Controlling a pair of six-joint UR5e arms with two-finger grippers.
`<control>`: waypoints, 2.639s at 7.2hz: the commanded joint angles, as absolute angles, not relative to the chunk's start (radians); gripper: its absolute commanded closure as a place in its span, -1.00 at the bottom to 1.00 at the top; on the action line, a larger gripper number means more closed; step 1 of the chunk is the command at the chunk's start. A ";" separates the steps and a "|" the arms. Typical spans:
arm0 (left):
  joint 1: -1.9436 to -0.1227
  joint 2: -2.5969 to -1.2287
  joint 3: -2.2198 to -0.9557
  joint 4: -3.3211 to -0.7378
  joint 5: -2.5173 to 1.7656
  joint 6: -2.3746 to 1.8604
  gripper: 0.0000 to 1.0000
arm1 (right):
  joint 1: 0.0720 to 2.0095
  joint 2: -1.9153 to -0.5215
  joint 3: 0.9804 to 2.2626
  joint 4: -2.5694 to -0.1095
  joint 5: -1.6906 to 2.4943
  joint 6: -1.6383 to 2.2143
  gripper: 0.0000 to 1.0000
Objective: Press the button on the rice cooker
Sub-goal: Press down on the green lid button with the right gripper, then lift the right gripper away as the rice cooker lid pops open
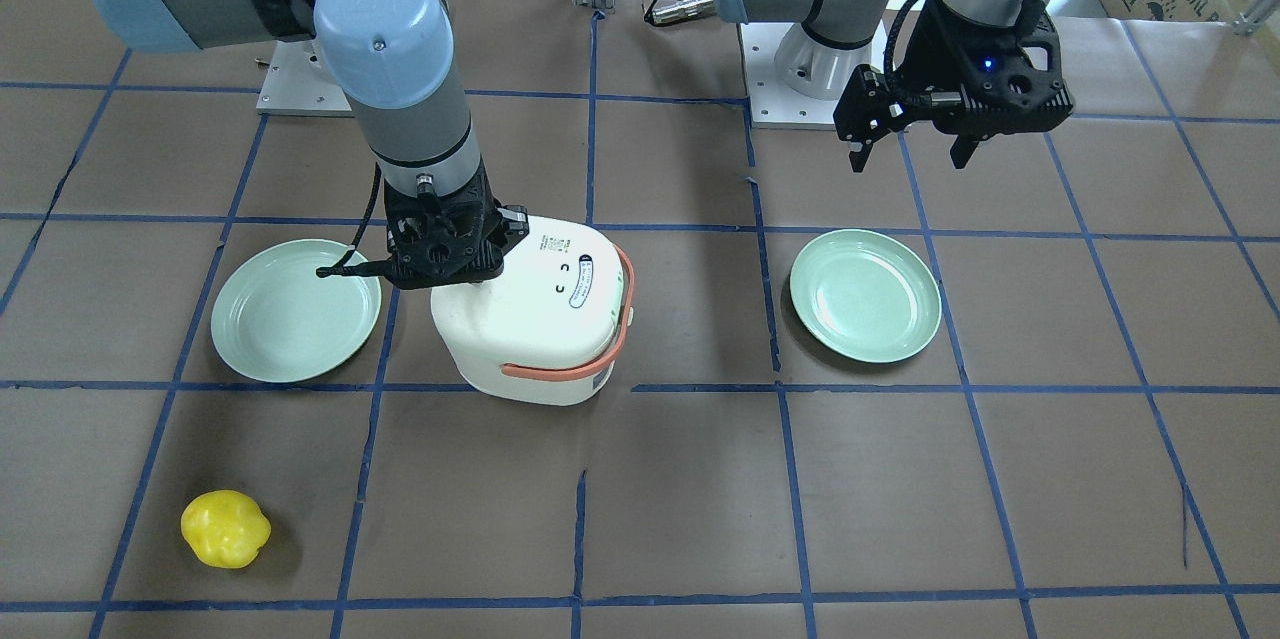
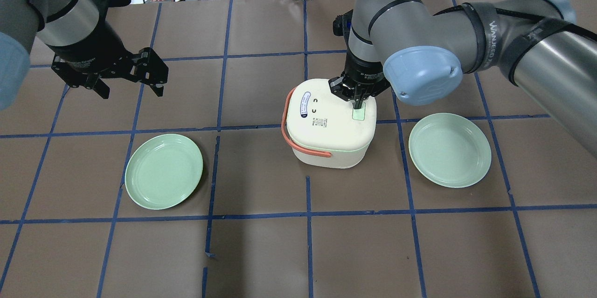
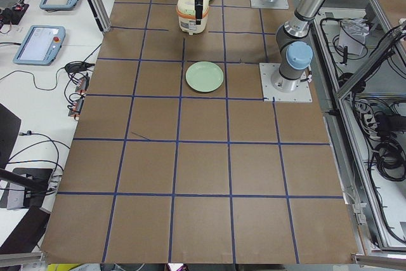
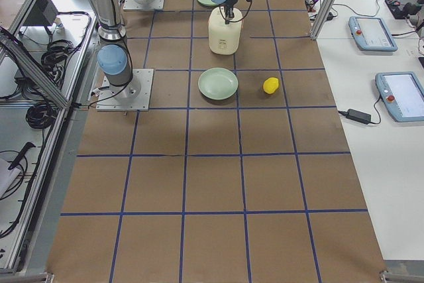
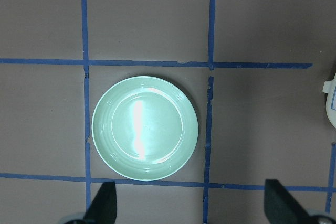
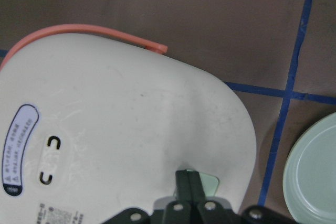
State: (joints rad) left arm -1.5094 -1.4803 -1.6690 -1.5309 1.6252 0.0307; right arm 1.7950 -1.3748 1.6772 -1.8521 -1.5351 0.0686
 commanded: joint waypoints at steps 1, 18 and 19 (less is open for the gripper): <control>-1.509 -1.480 -1.669 -1.531 1.624 0.031 -1.00 | 1.793 -1.377 1.677 -1.852 -1.534 0.061 0.87; -1.509 -1.480 -1.669 -1.531 1.624 0.031 -1.00 | 1.783 -1.436 1.631 -1.772 -1.537 0.055 0.85; -1.509 -1.480 -1.669 -1.531 1.624 0.031 -1.00 | 1.772 -1.468 1.618 -1.723 -1.534 0.055 0.82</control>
